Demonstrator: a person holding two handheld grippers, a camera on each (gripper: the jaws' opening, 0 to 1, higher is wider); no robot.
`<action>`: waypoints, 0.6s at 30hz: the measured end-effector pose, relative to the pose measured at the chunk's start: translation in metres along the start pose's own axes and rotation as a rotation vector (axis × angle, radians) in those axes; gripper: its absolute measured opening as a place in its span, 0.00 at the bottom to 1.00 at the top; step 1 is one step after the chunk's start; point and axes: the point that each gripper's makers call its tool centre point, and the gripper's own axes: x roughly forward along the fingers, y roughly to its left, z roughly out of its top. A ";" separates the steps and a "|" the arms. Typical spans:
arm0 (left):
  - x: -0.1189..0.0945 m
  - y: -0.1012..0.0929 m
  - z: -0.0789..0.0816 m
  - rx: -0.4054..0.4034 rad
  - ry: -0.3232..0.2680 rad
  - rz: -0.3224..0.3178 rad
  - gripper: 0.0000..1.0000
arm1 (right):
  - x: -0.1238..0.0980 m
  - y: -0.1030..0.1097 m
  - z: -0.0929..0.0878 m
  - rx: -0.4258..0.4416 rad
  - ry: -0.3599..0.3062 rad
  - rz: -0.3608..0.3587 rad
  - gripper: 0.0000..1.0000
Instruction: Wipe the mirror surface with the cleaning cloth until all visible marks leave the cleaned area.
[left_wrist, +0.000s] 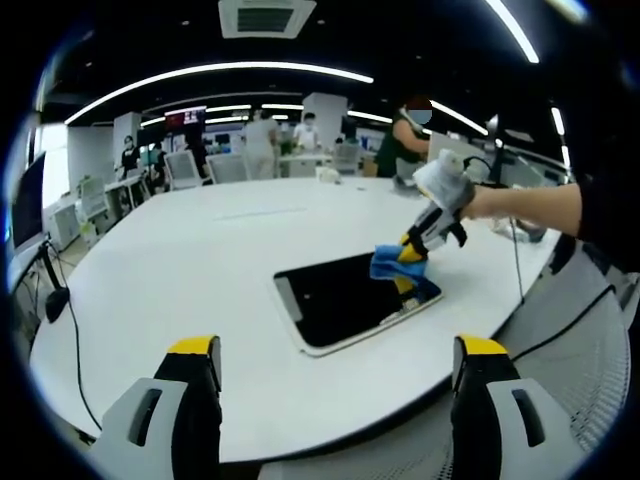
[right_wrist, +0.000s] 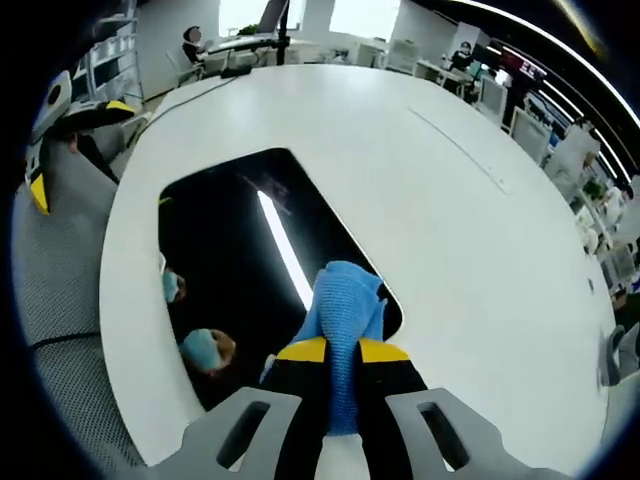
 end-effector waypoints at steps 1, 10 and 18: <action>0.000 0.000 0.000 0.000 -0.001 -0.002 0.96 | 0.000 -0.002 0.000 0.006 -0.002 -0.001 0.04; 0.000 -0.001 -0.002 -0.001 0.013 -0.007 0.96 | 0.003 -0.012 0.002 0.018 -0.013 -0.021 0.04; 0.000 -0.001 -0.002 0.002 0.009 -0.006 0.96 | 0.007 -0.021 0.005 0.012 -0.008 -0.038 0.04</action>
